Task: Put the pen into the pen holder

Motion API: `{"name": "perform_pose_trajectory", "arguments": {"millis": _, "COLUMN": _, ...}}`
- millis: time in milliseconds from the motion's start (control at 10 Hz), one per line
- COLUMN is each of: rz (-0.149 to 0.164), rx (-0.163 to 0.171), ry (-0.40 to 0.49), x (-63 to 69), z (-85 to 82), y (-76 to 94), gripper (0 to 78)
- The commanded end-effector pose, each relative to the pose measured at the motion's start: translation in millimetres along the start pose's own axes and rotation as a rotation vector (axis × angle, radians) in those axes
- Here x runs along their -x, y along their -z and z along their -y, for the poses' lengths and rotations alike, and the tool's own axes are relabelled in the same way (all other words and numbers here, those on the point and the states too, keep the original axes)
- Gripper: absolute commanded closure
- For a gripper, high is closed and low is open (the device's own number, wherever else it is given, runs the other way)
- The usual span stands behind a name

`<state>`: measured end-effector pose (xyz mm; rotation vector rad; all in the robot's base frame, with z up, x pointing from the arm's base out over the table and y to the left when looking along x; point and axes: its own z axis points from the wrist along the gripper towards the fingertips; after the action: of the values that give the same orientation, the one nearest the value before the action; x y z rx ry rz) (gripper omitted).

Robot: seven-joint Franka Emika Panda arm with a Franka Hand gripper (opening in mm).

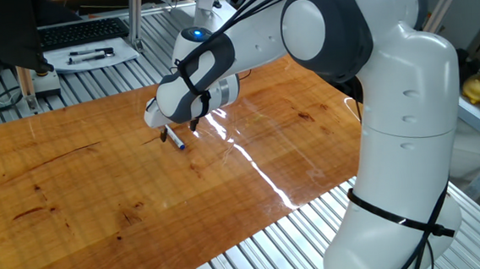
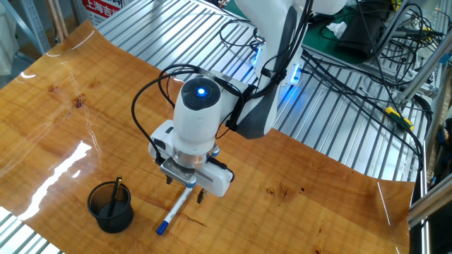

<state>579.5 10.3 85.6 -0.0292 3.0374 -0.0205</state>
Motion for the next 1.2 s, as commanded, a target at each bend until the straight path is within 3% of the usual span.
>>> {"name": "perform_pose_trajectory", "arguments": {"millis": 100, "rz": 0.018, "rx": 0.018, "ry": 0.007, "x": -6.2, "z": 1.3, "y": -10.1, "gripper": 0.1}}
{"name": "perform_pose_trajectory", "arguments": {"millis": 800, "rz": 0.019, "rx": 0.033, "ry": 0.016, "x": -7.1, "z": 1.7, "y": -18.5, "gripper": 0.1}}
{"name": "perform_pose_trajectory", "arguments": {"millis": 1200, "rz": 0.014, "rx": 0.020, "ry": 0.036, "x": -7.2, "z": 1.5, "y": -18.4, "gripper": 0.1}}
